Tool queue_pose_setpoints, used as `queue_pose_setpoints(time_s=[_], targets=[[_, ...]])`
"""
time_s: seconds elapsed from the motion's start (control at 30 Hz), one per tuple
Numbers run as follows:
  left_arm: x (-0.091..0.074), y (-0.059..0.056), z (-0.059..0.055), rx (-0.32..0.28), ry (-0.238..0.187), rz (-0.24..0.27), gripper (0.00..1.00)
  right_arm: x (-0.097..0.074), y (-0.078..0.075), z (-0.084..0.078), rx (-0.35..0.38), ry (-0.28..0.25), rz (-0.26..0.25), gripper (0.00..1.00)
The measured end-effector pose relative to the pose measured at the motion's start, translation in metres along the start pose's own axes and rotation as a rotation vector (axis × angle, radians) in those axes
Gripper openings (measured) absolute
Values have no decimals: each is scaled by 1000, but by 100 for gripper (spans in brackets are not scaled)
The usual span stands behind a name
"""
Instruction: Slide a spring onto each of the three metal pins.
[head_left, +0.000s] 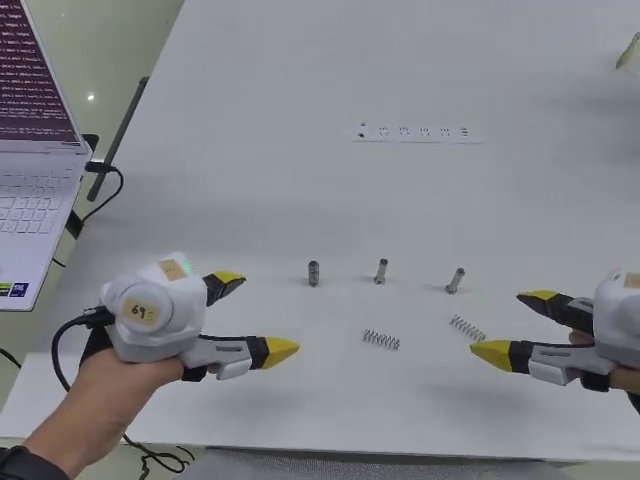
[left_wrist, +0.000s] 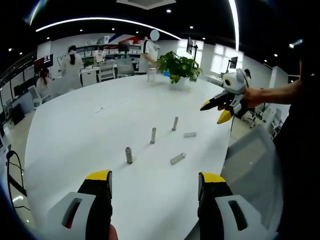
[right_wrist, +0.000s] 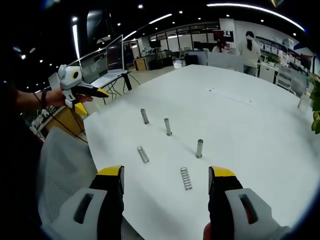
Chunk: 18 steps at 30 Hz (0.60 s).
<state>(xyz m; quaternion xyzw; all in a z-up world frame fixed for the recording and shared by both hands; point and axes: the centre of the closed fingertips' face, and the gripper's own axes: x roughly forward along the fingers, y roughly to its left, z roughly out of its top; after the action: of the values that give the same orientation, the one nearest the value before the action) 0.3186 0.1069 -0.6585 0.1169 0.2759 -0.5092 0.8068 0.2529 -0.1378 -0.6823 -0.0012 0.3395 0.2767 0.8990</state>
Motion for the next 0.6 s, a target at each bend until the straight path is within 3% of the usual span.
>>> queue_pose_setpoints(time_s=[0.6], targets=[[30, -19, 13, 89, 33, -90, 65, -13, -1, -8, 24, -4, -20, 67]])
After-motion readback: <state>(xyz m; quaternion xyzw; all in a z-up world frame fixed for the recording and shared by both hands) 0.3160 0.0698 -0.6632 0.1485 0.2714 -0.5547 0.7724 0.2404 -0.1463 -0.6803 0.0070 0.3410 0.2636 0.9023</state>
